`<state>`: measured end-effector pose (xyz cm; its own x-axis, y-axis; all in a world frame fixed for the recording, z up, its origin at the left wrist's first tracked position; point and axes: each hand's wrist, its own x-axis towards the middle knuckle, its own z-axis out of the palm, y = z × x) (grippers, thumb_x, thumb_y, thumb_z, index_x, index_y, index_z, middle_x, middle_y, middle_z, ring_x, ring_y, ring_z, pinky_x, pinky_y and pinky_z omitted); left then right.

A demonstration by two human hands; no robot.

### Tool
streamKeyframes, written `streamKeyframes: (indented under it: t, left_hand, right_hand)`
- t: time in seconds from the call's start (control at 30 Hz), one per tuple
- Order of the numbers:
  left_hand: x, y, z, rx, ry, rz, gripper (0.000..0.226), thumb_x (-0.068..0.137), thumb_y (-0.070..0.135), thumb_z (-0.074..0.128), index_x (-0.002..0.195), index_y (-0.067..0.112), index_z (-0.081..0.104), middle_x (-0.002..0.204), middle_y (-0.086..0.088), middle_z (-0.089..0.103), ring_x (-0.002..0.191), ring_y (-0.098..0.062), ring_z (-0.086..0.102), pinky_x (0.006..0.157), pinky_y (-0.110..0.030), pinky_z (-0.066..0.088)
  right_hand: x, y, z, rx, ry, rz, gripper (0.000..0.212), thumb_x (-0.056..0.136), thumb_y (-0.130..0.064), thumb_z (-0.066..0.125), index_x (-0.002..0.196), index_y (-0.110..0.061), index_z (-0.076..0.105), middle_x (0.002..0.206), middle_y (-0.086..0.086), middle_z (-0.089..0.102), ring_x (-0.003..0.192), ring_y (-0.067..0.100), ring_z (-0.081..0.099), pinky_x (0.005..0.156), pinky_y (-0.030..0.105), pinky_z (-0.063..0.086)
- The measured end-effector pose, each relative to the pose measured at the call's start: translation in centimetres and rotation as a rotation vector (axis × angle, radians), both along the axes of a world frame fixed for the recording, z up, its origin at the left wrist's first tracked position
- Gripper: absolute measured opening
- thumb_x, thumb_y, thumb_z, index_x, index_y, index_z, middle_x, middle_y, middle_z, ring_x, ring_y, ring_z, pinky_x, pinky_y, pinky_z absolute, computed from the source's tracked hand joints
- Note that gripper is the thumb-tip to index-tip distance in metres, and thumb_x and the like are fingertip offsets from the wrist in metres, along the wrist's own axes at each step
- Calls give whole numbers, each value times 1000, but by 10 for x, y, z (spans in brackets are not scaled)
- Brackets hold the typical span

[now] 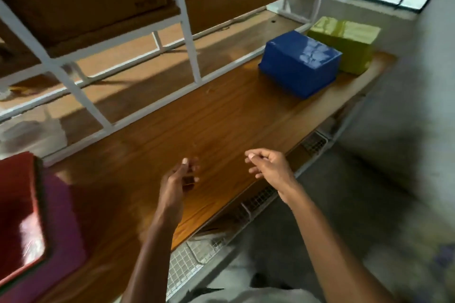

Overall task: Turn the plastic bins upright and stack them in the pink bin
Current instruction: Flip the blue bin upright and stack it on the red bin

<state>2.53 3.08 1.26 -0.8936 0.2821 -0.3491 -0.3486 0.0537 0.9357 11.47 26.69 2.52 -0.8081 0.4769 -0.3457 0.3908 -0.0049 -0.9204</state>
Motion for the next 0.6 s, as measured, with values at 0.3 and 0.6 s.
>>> streamKeyframes:
  t: [0.3, 0.6]
  left_hand:
    - [-11, 149, -19, -98, -67, -155, 39, 110, 43, 43, 120, 23, 75, 117, -6, 75, 97, -26, 66, 85, -39, 46]
    - [-92, 325, -46, -16, -53, -198, 36, 108, 45, 48, 118, 24, 75, 115, -5, 75, 93, -24, 68, 82, -41, 51]
  right_hand:
    - [10, 154, -2, 12, -10, -178, 15, 103, -27, 62, 106, -33, 76, 106, -5, 79, 88, 17, 76, 72, 27, 60]
    - [-41, 307, -3, 65, -14, -239, 17, 103, -24, 62, 108, -33, 75, 103, -9, 79, 85, 13, 75, 74, 28, 60]
